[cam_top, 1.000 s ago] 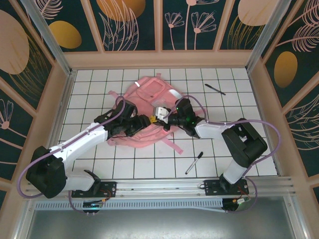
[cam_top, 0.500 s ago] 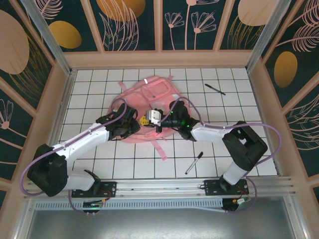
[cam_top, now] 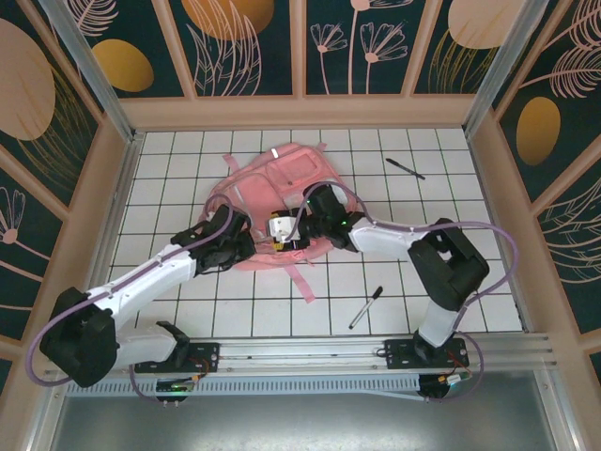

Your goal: Pack books, pencil case, and school supplies into a backpack

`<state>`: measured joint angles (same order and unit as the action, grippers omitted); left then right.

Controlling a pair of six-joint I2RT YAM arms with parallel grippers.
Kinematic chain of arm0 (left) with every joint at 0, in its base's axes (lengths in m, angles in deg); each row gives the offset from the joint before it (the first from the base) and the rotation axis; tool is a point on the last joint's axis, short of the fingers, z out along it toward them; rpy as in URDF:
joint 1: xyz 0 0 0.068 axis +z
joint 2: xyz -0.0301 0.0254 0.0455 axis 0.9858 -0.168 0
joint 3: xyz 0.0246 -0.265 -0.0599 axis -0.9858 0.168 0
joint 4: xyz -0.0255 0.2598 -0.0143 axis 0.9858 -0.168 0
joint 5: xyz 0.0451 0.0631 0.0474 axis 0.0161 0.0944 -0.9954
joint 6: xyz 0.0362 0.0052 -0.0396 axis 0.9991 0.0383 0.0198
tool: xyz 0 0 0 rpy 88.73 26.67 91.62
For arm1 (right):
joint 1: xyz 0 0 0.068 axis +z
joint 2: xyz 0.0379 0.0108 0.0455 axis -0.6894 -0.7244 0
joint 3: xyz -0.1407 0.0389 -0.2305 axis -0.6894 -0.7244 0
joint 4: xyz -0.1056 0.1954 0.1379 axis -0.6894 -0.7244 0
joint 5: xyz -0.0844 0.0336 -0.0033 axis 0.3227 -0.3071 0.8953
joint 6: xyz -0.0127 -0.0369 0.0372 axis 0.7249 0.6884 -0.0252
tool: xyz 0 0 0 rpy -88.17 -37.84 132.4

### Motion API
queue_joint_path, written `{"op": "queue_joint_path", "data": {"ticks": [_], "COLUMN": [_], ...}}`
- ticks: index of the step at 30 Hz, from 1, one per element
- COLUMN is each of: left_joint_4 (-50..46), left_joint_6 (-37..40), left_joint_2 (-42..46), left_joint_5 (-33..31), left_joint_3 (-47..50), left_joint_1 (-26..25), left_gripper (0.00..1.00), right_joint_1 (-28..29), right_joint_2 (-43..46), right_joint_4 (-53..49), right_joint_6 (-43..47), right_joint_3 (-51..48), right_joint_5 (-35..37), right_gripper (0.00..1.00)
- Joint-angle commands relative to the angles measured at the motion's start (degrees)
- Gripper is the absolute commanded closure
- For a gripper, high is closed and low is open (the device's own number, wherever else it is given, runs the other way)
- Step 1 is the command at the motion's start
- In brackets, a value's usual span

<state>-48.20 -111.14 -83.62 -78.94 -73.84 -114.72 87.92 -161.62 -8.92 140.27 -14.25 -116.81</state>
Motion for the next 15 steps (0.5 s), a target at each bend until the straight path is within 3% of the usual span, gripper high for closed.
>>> {"op": "queue_joint_path", "data": {"ticks": [1,3,5,8,15], "left_joint_4": [1.16,1.49,2.34,6.02,8.31], "left_joint_6": [0.55,0.4,0.27,-0.18,-3.54], "left_joint_2": [3.07,3.82,3.8,3.18,0.05], "left_joint_5": [1.55,2.9,5.47,10.88,14.44], "left_joint_3": [1.06,1.08,0.64,0.64,-2.52], "left_joint_1": [0.95,1.52,1.72,1.72,1.7], "left_gripper": [0.93,0.9,0.83,0.71,0.48], "right_joint_1": [-0.22,-0.23,-0.27,-0.26,-0.92], "right_joint_2": [-3.07,-4.31,-4.73,-2.6,0.65], "right_joint_4": [-1.86,-1.15,2.07,7.42,8.63], "right_joint_6": [5.36,6.19,5.21,0.09,-8.0], "right_joint_3": [1.46,1.45,0.57,-1.26,0.17], "right_joint_5": [5.56,7.72,9.18,6.11,-1.85], "right_gripper": [0.47,0.5,0.75,0.99,1.0]}}
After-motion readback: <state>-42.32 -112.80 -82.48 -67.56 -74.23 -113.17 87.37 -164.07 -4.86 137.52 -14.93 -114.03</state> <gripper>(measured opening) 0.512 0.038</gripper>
